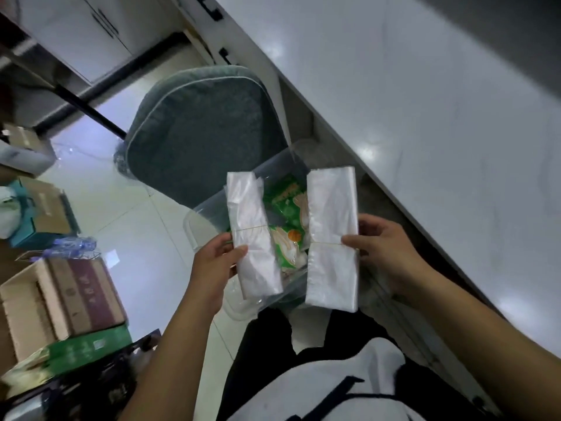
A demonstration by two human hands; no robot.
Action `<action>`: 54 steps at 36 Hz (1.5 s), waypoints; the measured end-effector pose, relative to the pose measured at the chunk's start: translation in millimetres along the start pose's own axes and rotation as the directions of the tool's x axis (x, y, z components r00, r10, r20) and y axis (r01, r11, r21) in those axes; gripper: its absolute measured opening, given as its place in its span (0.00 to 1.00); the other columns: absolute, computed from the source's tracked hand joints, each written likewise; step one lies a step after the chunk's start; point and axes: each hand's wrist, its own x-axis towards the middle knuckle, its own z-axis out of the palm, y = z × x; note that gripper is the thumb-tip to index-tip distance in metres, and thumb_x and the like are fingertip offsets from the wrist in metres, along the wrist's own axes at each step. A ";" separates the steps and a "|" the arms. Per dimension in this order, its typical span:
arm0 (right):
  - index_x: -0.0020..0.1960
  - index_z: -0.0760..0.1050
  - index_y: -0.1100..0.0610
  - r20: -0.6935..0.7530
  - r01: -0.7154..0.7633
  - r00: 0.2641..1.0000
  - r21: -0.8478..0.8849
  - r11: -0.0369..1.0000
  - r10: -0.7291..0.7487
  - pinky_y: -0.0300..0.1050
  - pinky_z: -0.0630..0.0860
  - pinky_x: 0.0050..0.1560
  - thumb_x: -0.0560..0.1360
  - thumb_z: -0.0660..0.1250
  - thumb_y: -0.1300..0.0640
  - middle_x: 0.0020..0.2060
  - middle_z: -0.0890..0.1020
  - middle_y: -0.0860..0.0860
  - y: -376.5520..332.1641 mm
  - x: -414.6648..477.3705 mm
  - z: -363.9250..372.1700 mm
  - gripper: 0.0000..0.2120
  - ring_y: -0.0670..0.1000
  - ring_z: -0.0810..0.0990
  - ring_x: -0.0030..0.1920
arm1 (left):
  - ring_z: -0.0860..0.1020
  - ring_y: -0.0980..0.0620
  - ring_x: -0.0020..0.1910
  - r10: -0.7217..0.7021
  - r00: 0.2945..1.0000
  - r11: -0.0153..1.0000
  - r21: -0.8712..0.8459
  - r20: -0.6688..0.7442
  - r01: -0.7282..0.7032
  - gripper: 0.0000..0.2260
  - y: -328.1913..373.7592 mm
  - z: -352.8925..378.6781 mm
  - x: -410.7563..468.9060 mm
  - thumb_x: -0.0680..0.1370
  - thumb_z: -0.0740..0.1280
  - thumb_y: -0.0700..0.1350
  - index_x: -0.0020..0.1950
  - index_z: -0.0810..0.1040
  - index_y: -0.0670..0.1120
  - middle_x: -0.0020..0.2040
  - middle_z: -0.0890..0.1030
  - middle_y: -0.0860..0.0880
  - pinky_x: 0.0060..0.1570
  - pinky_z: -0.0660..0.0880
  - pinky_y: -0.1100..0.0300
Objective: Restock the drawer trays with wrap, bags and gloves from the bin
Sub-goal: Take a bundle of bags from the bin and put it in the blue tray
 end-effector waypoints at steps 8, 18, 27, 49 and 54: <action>0.59 0.81 0.59 -0.105 0.076 0.992 0.113 0.991 -0.064 0.43 0.80 0.33 0.71 0.72 0.68 0.51 0.86 0.57 4.8 -49.4 -0.3 0.17 0.55 0.86 0.44 | 0.84 0.44 0.53 0.040 0.988 0.985 -0.173 0.146 -0.014 0.12 7.7 -5.8 -51.9 0.77 0.70 0.37 0.61 0.80 0.45 0.55 0.85 0.44 0.45 0.82 0.52; 0.53 0.82 0.56 -0.506 0.220 0.858 0.203 0.954 -0.090 0.44 0.81 0.36 0.72 0.70 0.70 0.45 0.87 0.52 72.8 -190.5 24.7 0.14 0.53 0.87 0.42 | 0.86 0.49 0.44 0.131 0.823 0.989 -0.126 0.553 -0.072 0.10 -1.9 -6.8 -84.2 0.76 0.70 0.35 0.55 0.81 0.45 0.47 0.87 0.48 0.38 0.81 0.58; 0.51 0.83 0.52 -0.749 0.299 0.662 0.244 0.923 -0.017 0.44 0.80 0.34 0.72 0.71 0.68 0.44 0.87 0.51 143.6 -303.9 20.5 0.13 0.53 0.87 0.40 | 0.81 0.43 0.46 0.120 0.632 0.975 0.030 0.765 -0.221 0.10 -34.7 38.5 -164.2 0.74 0.71 0.32 0.52 0.80 0.42 0.46 0.83 0.43 0.50 0.79 0.43; 0.56 0.82 0.54 -0.788 0.687 0.611 0.480 0.545 -0.077 0.45 0.81 0.38 0.75 0.65 0.69 0.52 0.86 0.56 204.9 -426.5 -146.3 0.16 0.57 0.86 0.49 | 0.79 0.50 0.47 0.393 -0.137 -0.324 -0.002 0.909 -0.946 0.09 -152.5 224.9 -436.8 0.75 0.71 0.48 0.55 0.81 0.51 0.49 0.81 0.52 0.35 0.74 0.56; 0.56 0.82 0.55 -0.758 0.699 0.645 0.533 0.478 -0.098 0.46 0.81 0.37 0.73 0.68 0.67 0.52 0.85 0.59 223.6 -453.2 -190.9 0.14 0.57 0.86 0.47 | 0.78 0.58 0.52 0.323 -0.067 -0.136 -0.023 0.944 -0.990 0.10 -157.8 253.4 -465.9 0.77 0.69 0.53 0.59 0.81 0.57 0.55 0.79 0.58 0.47 0.79 0.56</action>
